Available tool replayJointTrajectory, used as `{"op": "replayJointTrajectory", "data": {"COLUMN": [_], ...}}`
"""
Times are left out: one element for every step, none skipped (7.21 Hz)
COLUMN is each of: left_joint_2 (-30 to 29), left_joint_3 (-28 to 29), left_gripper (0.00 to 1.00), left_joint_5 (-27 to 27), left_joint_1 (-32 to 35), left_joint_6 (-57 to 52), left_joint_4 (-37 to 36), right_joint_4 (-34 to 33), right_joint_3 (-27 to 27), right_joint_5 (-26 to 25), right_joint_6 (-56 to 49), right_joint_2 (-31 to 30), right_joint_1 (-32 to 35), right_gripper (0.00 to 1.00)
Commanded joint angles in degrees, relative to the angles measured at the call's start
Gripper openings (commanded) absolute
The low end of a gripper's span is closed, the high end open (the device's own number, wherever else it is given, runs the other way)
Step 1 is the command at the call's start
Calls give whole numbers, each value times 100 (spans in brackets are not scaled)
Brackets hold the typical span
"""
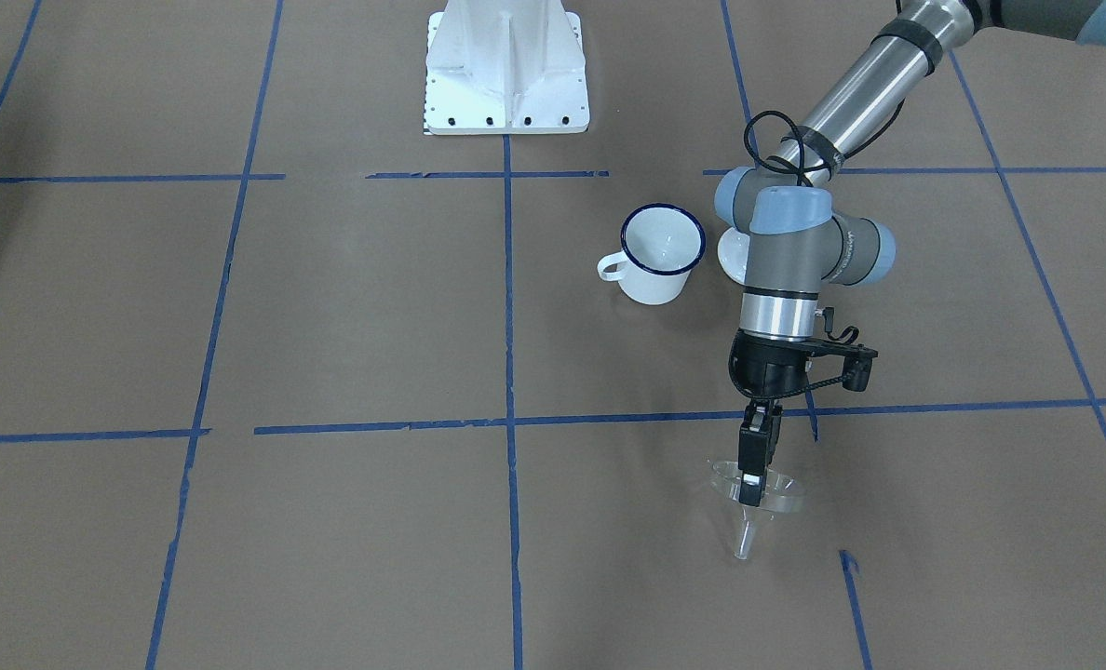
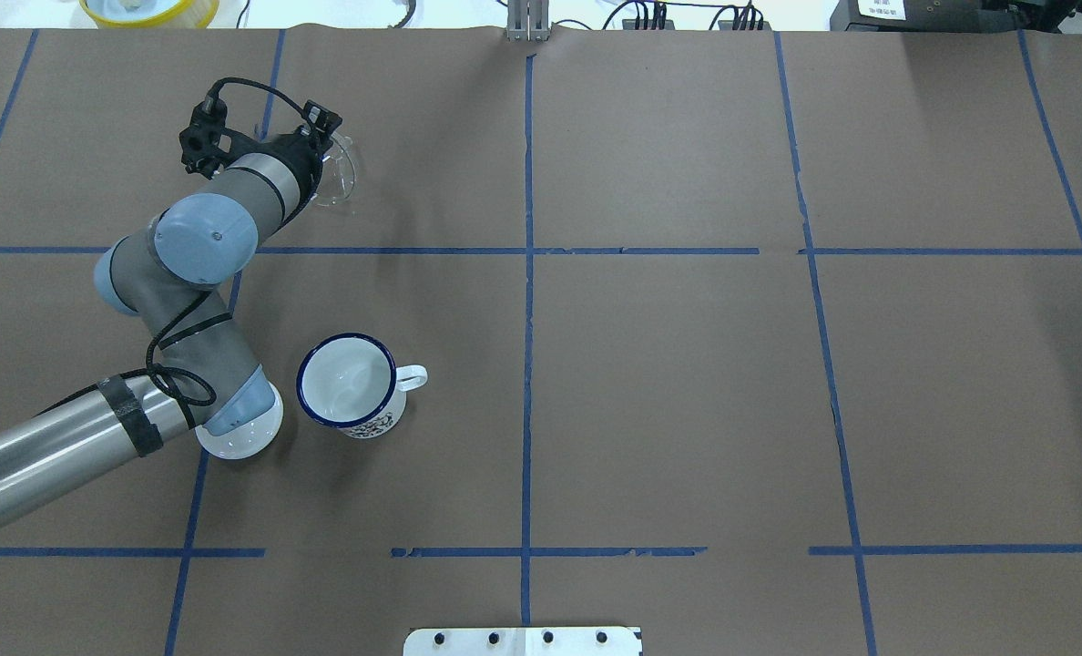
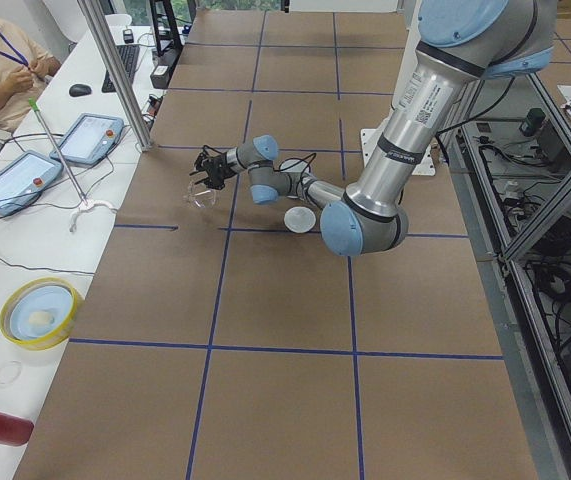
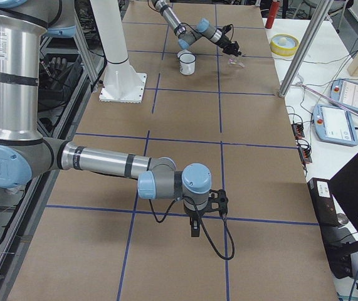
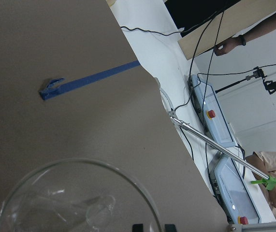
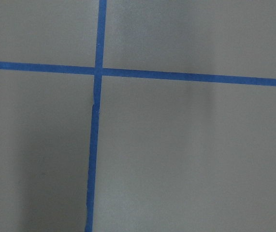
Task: Remove funnel from cup
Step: 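Carry the funnel farther from the robot and set it down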
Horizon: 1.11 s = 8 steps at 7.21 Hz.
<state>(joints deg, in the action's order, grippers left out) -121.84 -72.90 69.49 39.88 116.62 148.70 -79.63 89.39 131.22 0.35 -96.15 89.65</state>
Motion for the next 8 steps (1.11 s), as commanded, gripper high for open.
{"op": "replayJointTrajectory", "data": {"left_joint_2": [72, 255, 875, 1542, 1914, 1961, 1944, 1936], "left_joint_3": [-793, -1135, -1965, -2817, -3522, -3982, -4352, -4677], "left_gripper": [100, 100, 100, 100, 100, 100, 100, 100], "left_joint_5": [580, 966, 1623, 2204, 2610, 2858, 3069, 3288], "left_joint_1": [282, 362, 389, 407, 433, 442, 442, 459], "left_joint_6": [-544, -753, -1521, -2599, -3471, -4054, -4808, -5251], "left_joint_4": [-138, -383, -742, -1407, -2449, -3582, -4637, -5283], "right_joint_4": [0, 0, 0, 0, 0, 0, 0, 0], "right_joint_3": [8, 0, 0, 8, 0, 0, 0, 0], "right_joint_5": [0, 0, 0, 0, 0, 0, 0, 0], "right_joint_6": [0, 0, 0, 0, 0, 0, 0, 0], "right_joint_2": [0, 0, 0, 0, 0, 0, 0, 0], "right_joint_1": [0, 0, 0, 0, 0, 0, 0, 0], "right_gripper": [100, 100, 100, 100, 100, 100, 100, 100]}}
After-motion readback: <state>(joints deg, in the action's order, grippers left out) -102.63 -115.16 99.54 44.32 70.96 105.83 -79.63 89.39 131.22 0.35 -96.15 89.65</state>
